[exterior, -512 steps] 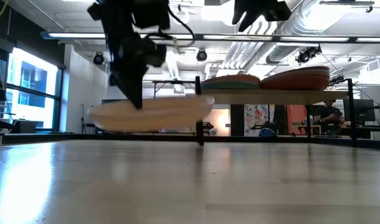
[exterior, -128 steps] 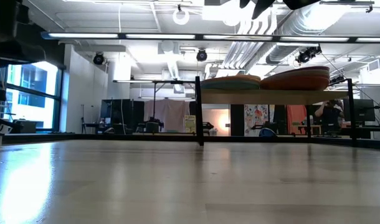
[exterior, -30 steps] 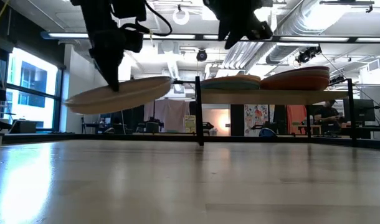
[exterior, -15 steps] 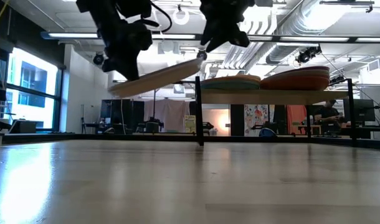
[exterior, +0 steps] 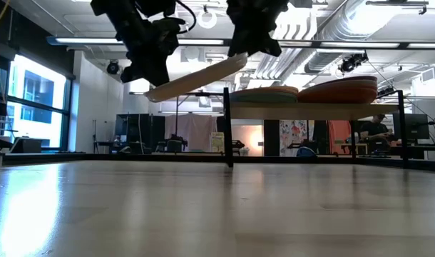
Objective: Place and stack plates onto a shelf
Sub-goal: Stack the gray plate on top of the white plate on the shelf
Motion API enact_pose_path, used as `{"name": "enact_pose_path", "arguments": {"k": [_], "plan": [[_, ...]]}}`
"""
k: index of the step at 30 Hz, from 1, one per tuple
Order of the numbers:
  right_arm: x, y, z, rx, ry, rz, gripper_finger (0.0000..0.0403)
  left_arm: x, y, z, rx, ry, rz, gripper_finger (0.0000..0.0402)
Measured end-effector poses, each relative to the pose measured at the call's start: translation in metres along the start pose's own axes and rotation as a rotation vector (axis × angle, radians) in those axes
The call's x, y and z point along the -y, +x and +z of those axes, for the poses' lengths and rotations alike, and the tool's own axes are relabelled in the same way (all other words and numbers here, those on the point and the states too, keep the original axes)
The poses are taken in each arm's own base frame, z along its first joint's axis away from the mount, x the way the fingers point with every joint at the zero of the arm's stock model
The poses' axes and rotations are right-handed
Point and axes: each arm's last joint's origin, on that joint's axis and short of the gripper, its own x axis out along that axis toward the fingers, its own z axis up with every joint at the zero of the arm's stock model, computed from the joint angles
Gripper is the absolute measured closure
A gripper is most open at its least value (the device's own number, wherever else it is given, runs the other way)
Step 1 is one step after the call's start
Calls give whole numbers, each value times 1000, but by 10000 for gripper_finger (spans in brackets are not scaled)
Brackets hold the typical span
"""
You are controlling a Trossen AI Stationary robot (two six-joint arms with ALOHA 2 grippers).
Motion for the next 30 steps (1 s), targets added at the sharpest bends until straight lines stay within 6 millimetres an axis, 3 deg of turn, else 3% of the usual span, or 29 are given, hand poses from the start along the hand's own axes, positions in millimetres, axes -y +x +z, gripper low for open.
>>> {"name": "enact_pose_path", "arguments": {"k": [9, 30], "plan": [[-1, 17, -5, -65, 61, -40, 319, -5, 0, -6, -41, -22, 85, 402], [-3, 24, -7, -65, 158, -73, 320, -6, -1, -8, -58, 13, 104, 402]]}}
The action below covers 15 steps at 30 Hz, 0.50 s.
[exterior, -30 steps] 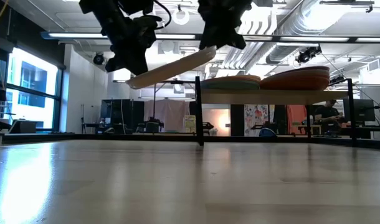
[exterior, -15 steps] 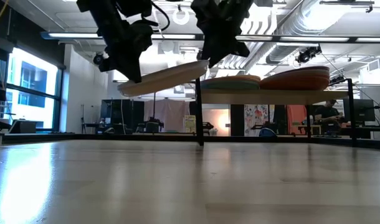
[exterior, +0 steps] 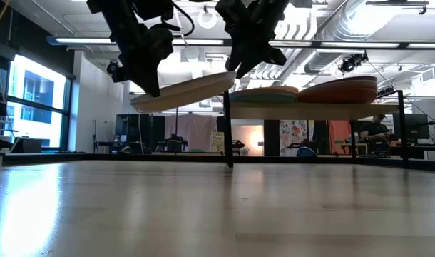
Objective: Place and stack plates onto a shelf
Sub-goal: Stack the gray plate on top of the white plate on the shelf
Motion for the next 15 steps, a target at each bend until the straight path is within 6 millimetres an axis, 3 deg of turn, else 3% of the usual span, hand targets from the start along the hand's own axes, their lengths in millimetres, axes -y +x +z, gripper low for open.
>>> {"name": "enact_pose_path", "arguments": {"k": [15], "plan": [[-6, 0, 2, 22, -3, 61, 320, 2, 0, 4, 43, -4, -7, 402]]}}
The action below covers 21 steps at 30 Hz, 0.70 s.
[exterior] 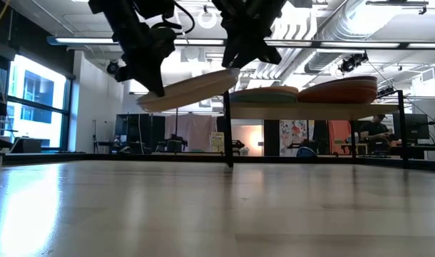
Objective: Place and stack plates onto a shelf
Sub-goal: Stack the gray plate on top of the white plate on the shelf
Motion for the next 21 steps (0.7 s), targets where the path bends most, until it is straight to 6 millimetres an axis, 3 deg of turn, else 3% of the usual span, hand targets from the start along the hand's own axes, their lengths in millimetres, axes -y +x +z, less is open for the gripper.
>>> {"name": "enact_pose_path", "arguments": {"k": [21], "plan": [[3, 0, -2, 0, 24, -62, 320, 8, -1, 5, 69, 7, -62, 402]]}}
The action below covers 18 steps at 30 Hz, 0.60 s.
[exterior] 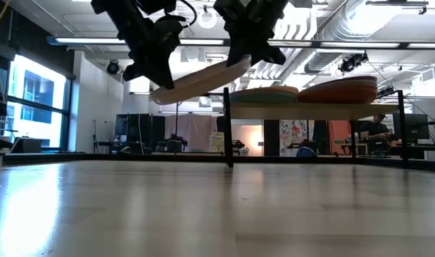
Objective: Place and stack plates onto a shelf
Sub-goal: Stack the gray plate on top of the white plate on the shelf
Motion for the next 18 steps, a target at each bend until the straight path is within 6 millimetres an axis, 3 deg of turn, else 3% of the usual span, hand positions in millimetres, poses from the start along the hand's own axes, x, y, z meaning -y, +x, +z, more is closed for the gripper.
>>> {"name": "enact_pose_path", "arguments": {"k": [7, 13, 18], "plan": [[0, 0, 0, 0, 0, 0, 325, 0, 0, -1, -3, 2, 1, 401], [0, 0, 0, -3, -1, -5, 388, 0, 0, -1, -4, 2, 0, 399], [0, 0, 0, -3, 4, -3, 389, 1, 0, -1, -8, 17, -3, 387]]}}
